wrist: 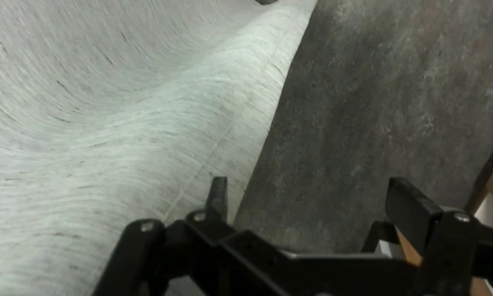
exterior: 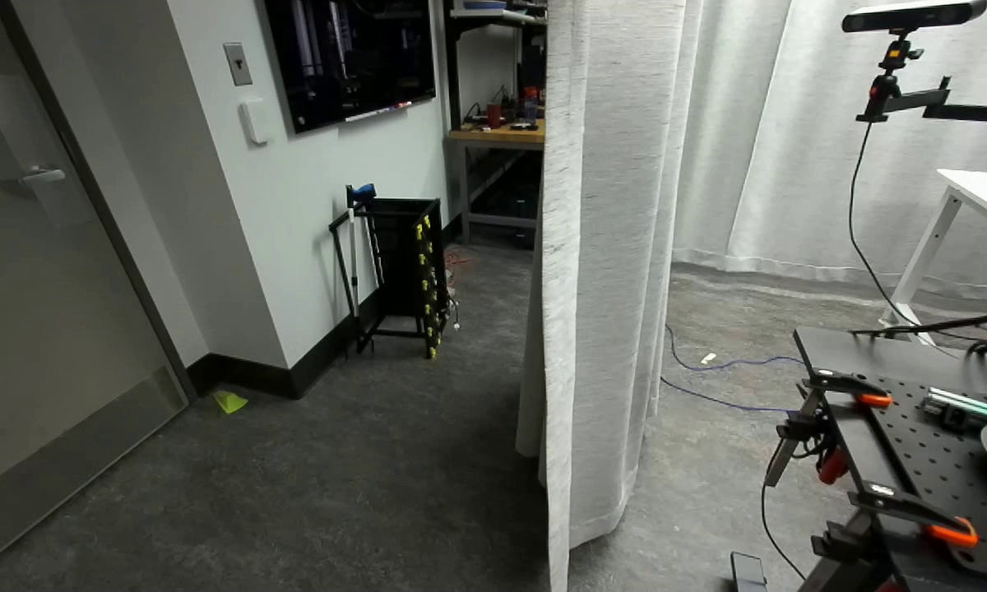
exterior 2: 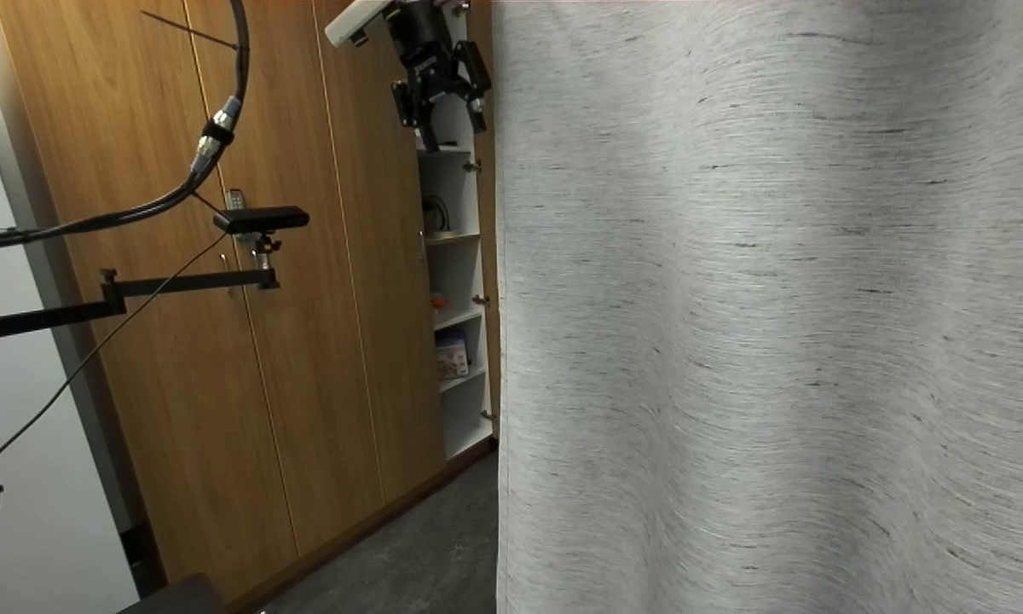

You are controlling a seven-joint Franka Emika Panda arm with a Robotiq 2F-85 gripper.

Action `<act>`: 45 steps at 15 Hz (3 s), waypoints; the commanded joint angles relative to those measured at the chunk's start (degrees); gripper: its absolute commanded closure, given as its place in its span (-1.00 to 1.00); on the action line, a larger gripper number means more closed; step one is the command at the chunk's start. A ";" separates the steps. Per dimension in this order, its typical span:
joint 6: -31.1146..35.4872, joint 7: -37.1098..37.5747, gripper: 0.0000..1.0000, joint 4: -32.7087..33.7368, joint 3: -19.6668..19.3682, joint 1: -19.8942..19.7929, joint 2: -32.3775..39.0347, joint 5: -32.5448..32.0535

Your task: Close the curtain

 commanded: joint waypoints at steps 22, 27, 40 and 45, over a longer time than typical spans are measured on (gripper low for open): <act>13.93 43.68 -1.00 15.91 -3.03 4.08 13.96 0.27; 20.42 63.40 -1.00 4.25 -2.64 6.57 8.03 -2.61; 26.06 112.28 -1.00 -21.92 3.18 7.16 -10.75 -11.32; 21.22 125.18 -1.00 -24.82 5.98 4.94 -13.74 -12.49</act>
